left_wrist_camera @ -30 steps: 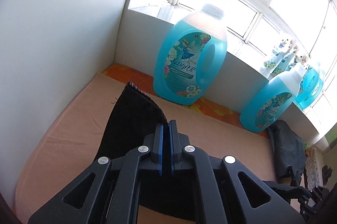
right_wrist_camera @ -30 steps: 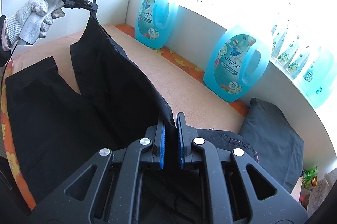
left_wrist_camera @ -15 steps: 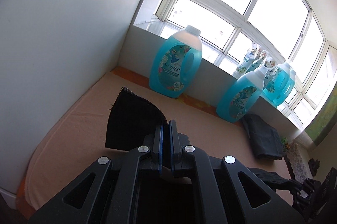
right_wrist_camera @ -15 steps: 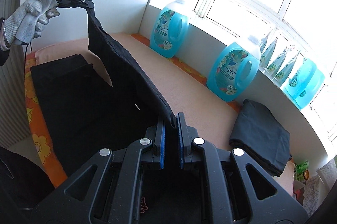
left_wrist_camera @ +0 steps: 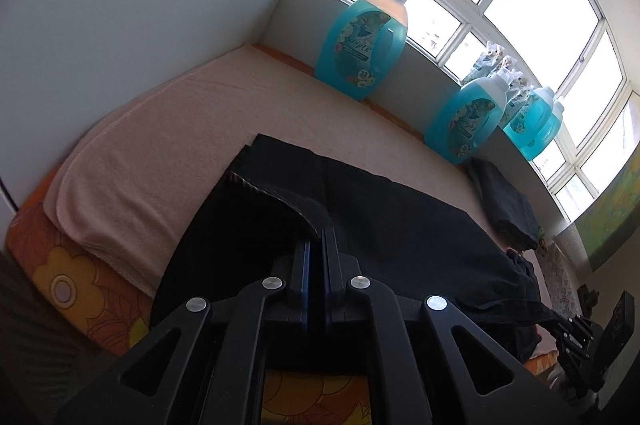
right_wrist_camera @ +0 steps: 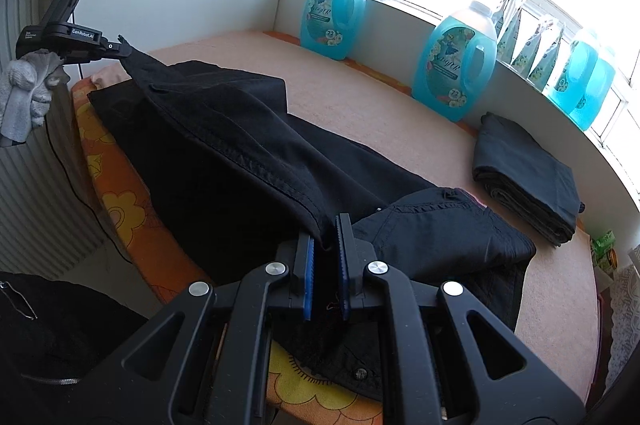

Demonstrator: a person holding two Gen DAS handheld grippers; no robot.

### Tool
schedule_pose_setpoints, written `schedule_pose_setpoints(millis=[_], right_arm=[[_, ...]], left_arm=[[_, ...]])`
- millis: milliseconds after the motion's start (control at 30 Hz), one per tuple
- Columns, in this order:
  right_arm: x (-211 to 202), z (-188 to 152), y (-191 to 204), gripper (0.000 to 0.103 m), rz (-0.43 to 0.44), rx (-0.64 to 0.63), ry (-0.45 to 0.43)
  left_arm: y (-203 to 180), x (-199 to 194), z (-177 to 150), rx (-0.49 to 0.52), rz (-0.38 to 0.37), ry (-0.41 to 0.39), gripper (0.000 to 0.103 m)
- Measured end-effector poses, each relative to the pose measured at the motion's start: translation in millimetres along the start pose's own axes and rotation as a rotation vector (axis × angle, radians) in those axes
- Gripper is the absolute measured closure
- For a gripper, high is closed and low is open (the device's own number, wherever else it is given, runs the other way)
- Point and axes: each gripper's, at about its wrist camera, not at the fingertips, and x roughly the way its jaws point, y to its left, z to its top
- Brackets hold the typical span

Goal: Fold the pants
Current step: 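Lift the held leg with both grippers and fold it over the other leg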

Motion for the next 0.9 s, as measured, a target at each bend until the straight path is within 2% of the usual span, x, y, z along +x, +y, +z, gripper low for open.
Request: schedule_pose_setpoints(millis=[167, 433, 533, 800, 900], right_arm=[[5, -14, 5, 0.093, 0.007, 0.015, 0.043], [21, -19, 16, 0.092, 0.012, -0.01, 0.093], [29, -18, 20, 0.093, 0.016, -0.022, 0.103], [38, -21, 18, 0.092, 0.023, 0.003, 0.117], [40, -25, 14, 0.092, 0.027, 0.033, 0.116]], left_arm=[[12, 3, -19, -0.06, -0.019, 0.014, 0.099], [26, -7, -43, -0.102, 0.017, -0.009, 0.099], [29, -10, -48, -0.086, 0.047, -0.018, 0.099], [32, -8, -51, -0.066, 0.057, 0.018, 0.099], [32, -12, -52, -0.051, 0.062, 0.029, 0.095]])
